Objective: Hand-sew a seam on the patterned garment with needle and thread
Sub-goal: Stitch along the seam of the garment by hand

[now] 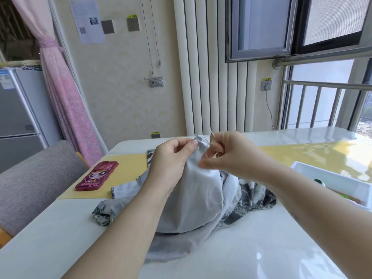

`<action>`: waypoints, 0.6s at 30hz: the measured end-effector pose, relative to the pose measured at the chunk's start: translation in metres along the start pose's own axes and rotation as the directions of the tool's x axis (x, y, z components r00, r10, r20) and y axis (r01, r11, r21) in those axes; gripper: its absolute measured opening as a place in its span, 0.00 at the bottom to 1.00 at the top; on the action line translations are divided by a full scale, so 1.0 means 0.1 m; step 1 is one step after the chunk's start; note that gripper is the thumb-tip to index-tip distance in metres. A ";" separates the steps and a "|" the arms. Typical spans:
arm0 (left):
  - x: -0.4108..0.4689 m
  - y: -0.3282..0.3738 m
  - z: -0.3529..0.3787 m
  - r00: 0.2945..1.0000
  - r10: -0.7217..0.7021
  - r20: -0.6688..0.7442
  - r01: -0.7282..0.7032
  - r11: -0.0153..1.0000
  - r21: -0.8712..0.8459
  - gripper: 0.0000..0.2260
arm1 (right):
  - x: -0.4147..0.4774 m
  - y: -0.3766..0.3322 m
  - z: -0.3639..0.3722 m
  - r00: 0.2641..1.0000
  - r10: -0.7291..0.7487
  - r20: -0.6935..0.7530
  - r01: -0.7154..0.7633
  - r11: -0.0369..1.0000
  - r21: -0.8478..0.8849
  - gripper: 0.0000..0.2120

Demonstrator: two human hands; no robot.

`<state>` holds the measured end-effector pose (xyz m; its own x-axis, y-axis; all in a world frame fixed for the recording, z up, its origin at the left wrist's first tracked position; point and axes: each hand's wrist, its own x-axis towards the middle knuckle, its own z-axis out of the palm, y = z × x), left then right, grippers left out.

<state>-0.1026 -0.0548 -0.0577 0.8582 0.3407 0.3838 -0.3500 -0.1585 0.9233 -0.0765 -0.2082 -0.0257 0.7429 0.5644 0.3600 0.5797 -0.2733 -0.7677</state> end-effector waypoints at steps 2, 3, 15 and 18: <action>0.01 0.00 0.00 1.000 0.003 -0.005 -0.003 1.000 0.001 0.04 | -0.08 -0.04 -0.04 0.994 0.018 0.108 -0.010 0.997 -0.075 0.25; 0.02 0.01 0.00 1.000 0.006 -0.012 -0.006 1.000 0.005 0.04 | -0.10 -0.05 -0.06 0.992 0.020 0.128 -0.006 0.995 -0.105 0.24; 0.05 0.00 0.03 0.997 -0.012 -0.070 0.012 1.000 0.001 0.03 | -0.25 -0.24 -0.24 0.932 0.003 0.362 0.067 0.981 -0.181 0.25; 0.05 0.01 0.03 0.997 -0.007 -0.080 0.009 1.000 0.021 0.03 | -0.26 -0.24 -0.26 0.921 0.002 0.389 0.075 0.981 -0.181 0.25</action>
<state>-0.0971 -0.0557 -0.0550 0.8278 0.4150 0.3775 -0.3348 -0.1745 0.9260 -0.1009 -0.2370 -0.0026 0.5552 0.8224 0.1241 0.6845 -0.3670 -0.6299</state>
